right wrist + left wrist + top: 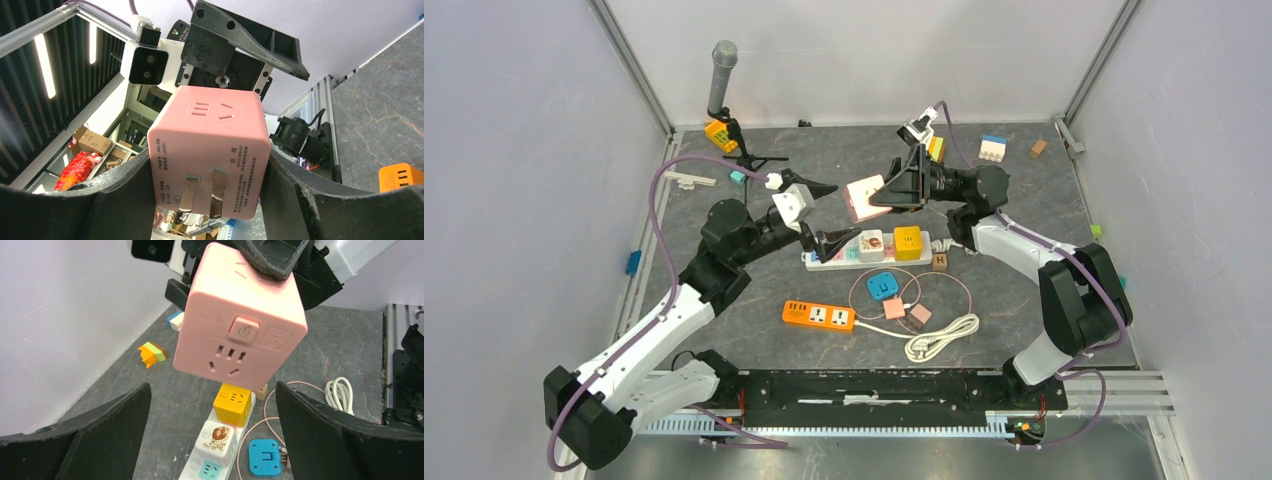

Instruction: Insert the plug

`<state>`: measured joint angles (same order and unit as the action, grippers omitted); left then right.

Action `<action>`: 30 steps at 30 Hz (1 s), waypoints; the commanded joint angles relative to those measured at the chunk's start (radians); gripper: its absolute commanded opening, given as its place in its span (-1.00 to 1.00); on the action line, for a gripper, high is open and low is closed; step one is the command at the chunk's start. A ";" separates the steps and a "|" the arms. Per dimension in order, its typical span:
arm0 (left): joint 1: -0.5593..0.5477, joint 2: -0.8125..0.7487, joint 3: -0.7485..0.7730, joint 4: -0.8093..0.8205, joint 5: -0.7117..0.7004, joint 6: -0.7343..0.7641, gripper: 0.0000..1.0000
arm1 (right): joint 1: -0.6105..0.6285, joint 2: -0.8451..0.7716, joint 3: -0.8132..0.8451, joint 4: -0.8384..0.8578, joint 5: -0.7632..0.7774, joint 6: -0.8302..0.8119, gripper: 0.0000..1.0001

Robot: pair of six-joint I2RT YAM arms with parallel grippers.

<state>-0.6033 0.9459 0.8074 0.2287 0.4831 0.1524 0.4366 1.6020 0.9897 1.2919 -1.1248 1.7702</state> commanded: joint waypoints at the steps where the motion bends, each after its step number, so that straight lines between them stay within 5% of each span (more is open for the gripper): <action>1: -0.018 0.038 0.070 0.108 0.094 0.061 0.99 | -0.003 -0.028 -0.006 0.024 0.002 -0.025 -1.00; 9: -0.079 0.086 0.129 0.092 0.063 0.126 0.97 | -0.002 -0.032 -0.029 0.024 0.007 -0.027 -1.00; 21: -0.100 0.149 0.146 0.094 0.049 0.138 0.69 | 0.000 -0.042 -0.033 0.024 0.003 -0.023 -1.00; 24: -0.100 0.152 0.147 0.103 0.040 0.138 0.46 | 0.001 -0.046 -0.043 0.024 0.002 -0.025 -1.00; 28: -0.099 0.146 0.153 0.105 0.034 0.110 -0.10 | 0.001 -0.050 -0.062 0.011 0.005 -0.036 -1.00; 30: -0.099 0.137 0.147 0.106 0.021 0.084 -0.47 | 0.002 -0.056 -0.066 -0.018 0.009 -0.061 -0.75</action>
<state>-0.6983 1.0977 0.9192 0.2840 0.5255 0.2676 0.4366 1.5913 0.9314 1.2690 -1.1244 1.7584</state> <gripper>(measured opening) 0.716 0.683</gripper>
